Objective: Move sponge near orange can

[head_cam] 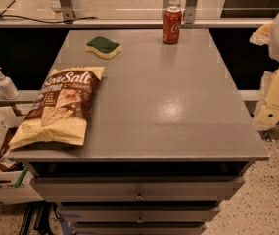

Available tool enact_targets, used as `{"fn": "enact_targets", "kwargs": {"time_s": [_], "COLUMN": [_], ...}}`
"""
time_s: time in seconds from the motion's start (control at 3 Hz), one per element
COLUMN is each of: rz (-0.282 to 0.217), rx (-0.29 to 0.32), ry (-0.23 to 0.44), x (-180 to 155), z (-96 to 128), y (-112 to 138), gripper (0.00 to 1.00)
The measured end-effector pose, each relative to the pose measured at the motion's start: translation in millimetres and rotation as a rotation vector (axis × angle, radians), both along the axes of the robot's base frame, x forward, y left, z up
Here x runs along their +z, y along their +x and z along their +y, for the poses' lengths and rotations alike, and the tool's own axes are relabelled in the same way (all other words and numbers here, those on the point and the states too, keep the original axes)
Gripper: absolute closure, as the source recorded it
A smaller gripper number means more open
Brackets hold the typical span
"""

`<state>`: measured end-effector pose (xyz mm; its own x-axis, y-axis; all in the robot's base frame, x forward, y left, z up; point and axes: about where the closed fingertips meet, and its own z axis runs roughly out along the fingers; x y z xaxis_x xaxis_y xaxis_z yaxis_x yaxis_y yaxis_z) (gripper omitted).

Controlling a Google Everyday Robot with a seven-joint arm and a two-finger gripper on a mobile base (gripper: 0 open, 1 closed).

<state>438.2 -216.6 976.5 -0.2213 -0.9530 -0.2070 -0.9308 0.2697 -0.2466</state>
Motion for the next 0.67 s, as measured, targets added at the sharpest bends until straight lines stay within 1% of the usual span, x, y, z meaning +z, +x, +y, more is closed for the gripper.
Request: {"fn": "enact_targets", "kwargs": {"time_s": [0.33, 0.67], "rz": [0.000, -0.027], "rx": [0.000, 0.003], "ry": [0.000, 0.078], "x": [0.0, 4.3], "z": [0.0, -0.4], "y": [0.0, 4.4], "gripper": [0.00, 0.00]}}
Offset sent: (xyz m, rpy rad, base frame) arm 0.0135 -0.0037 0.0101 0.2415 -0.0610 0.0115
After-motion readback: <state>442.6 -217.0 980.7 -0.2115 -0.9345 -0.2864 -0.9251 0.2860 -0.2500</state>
